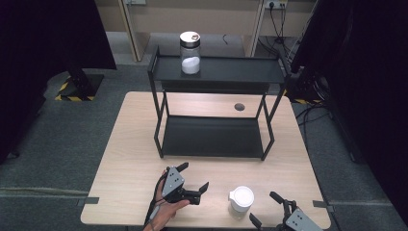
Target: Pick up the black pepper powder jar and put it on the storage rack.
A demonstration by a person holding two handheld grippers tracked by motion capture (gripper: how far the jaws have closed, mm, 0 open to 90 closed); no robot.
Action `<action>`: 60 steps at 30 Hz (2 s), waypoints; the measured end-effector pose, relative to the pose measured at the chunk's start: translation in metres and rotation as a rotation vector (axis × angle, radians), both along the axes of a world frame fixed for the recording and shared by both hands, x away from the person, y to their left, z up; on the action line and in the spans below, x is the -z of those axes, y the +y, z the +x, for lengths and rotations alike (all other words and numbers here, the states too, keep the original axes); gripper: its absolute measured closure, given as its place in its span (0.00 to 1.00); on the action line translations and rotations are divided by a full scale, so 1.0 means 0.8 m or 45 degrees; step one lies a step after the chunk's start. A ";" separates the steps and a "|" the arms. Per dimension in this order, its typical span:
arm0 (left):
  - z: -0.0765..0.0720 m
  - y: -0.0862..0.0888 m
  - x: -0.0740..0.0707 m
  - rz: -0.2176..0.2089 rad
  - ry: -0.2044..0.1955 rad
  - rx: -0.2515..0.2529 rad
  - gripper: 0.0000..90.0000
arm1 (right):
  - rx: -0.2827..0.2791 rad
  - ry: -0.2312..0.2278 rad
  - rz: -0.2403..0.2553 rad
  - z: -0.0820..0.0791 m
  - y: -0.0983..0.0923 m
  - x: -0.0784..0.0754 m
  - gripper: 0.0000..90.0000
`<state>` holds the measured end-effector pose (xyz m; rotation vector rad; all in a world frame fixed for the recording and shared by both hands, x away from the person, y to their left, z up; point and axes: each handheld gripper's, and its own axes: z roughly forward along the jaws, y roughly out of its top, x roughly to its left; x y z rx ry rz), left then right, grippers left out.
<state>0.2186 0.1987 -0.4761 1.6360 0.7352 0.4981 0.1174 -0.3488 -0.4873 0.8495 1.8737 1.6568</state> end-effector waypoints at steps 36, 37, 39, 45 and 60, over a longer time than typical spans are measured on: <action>0.001 0.001 0.000 -0.002 0.007 -0.001 0.01 | -0.114 0.022 -0.079 0.035 0.045 0.000 0.14; 0.001 0.001 0.000 -0.001 0.007 0.000 0.01 | -0.115 0.027 -0.076 0.036 0.045 0.000 0.16; 0.001 0.001 0.000 0.001 0.006 0.001 0.01 | -0.121 0.029 -0.075 0.038 0.045 0.001 0.18; 0.001 0.001 0.001 0.000 0.007 0.002 0.01 | -0.119 0.033 -0.108 0.039 0.049 -0.001 0.25; 0.001 0.001 0.000 -0.002 0.004 0.001 0.01 | -0.080 0.037 -0.130 0.037 0.050 -0.004 0.34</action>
